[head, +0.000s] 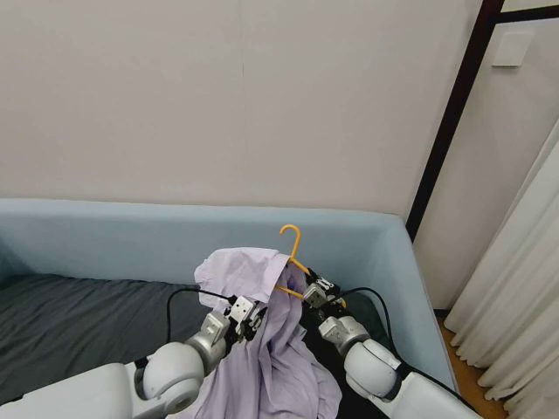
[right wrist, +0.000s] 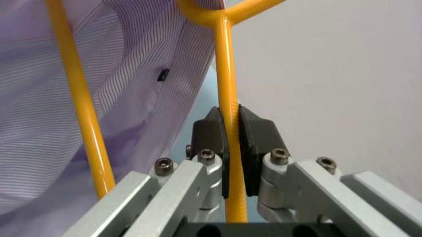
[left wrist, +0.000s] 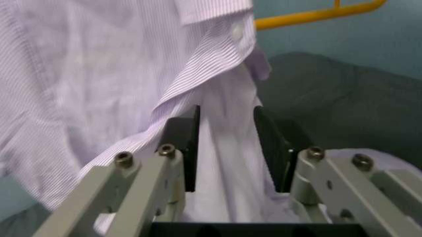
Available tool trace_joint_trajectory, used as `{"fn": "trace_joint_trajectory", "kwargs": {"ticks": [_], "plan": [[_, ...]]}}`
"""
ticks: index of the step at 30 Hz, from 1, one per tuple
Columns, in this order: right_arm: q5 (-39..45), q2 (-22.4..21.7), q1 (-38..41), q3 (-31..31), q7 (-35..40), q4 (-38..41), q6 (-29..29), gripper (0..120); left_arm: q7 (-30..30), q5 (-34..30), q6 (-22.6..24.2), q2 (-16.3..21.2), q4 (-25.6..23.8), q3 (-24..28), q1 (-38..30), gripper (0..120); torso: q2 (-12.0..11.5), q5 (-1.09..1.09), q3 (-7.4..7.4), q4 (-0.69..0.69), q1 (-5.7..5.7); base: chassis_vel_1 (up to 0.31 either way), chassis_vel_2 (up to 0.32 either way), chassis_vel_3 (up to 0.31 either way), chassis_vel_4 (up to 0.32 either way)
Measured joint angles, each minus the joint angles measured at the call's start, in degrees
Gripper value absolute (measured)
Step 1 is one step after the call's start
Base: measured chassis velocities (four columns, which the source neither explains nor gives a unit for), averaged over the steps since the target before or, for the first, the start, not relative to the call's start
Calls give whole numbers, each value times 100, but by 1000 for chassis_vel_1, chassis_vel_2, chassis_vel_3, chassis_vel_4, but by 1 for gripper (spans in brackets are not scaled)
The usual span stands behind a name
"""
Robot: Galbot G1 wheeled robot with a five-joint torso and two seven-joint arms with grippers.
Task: Pick up the clothes from the sofa and hang them on the clothes hanger.
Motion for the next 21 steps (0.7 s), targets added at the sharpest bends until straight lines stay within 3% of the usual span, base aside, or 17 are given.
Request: {"fn": "trace_joint_trajectory", "kwargs": {"ticks": [3, 4, 5, 8, 10, 12, 15, 17, 20, 21], "plan": [[-707, 31, -221, 299, 1, -117, 378, 4, 401, 572, -635, 634, -325, -897, 948, 56, 1, 0, 0, 1, -1, 0, 0, 0, 0], [-707, 31, -221, 299, 1, -117, 378, 4, 401, 572, -635, 634, -325, -897, 948, 56, 1, 0, 0, 1, -1, 0, 0, 0, 0], [-946, 31, -266, 403, -1, -191, 521, 4, 667, 708, -995, 868, -358, -1244, 1259, 62, 0, -1, 0, 3, -1, 0, 0, 0, 0], [-1284, -3, -306, 579, -9, -296, 744, 4, 1523, 649, -1945, 1397, -362, -1881, 1490, 76, 0, 1, 0, 0, 0, 0, 0, 0, 0], [-1337, -6, -305, 603, -11, -311, 776, 4, 1673, 566, -2054, 1448, -333, -1973, 1458, 79, 0, 1, 0, -1, 0, 0, 0, 0, 0], [-1522, 0, -256, 654, -21, -376, 890, 4, 2198, 150, -2384, 1536, -134, -2026, 1063, 89, 0, 0, 0, -2, 0, 0, 0, 0, 0], [-1588, 44, -90, 557, -28, -453, 960, 4, 2535, -168, -2527, 1591, 98, -1960, 614, 97, 1, -3, 0, -6, 0, 0, 0, 0, 0], [-1637, 138, 161, 351, -40, -588, 1074, 4, 2919, -438, -2619, 1631, 469, -1833, 110, 99, 0, 5, 1, 4, 0, 0, 0, 0, 0], [-1646, 149, 231, 282, -44, -609, 1098, 4, 3321, -616, -2629, 1475, 901, -1593, -419, 100, 0, -2, 1, 10, 0, 0, 0, 0, 0], [-1659, 149, 243, 262, -48, -608, 1106, 4, 3646, -744, -2631, 1302, 1237, -1388, -883, 100, 0, -6, 1, 7, 0, 0, 0, 0, 0]]}}
